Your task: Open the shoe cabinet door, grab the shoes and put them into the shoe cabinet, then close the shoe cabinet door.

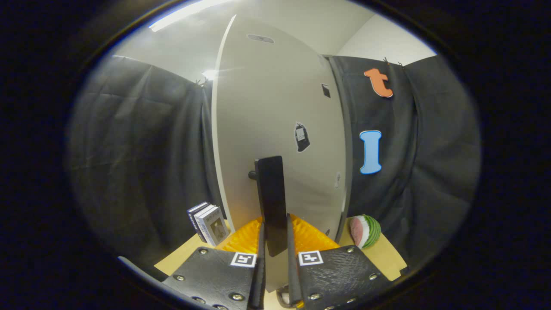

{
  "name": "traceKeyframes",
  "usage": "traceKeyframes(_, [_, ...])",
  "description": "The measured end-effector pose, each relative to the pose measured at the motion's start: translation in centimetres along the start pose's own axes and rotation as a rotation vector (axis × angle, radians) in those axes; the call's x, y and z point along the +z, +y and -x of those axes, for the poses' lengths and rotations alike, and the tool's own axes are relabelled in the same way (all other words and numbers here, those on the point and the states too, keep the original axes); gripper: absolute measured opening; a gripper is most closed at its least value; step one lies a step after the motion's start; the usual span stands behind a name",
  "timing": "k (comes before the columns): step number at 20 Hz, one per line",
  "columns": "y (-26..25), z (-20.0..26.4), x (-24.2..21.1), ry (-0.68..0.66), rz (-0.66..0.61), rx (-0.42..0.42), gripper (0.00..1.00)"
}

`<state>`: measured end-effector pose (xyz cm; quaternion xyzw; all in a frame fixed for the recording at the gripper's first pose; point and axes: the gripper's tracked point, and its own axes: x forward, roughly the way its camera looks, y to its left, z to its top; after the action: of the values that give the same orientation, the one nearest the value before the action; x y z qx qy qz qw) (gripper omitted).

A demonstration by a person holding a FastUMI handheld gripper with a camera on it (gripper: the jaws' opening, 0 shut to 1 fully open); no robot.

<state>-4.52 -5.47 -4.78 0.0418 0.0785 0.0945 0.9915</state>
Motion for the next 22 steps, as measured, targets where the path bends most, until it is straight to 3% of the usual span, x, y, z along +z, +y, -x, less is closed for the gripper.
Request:
traceKeyframes(8, [-4.4,1.8,1.8,-0.047,0.029,-0.026,0.21])
traceKeyframes(13, [-9.7,1.8,2.7,-0.059,0.022,-0.122,0.21])
traceKeyframes(15, [-12.3,2.9,3.2,-0.067,0.032,-0.166,0.12])
traceKeyframes(18, [-15.1,3.5,3.6,-0.070,0.036,-0.192,0.11])
traceKeyframes(22, [-17.2,3.7,3.8,-0.061,0.023,-0.174,0.12])
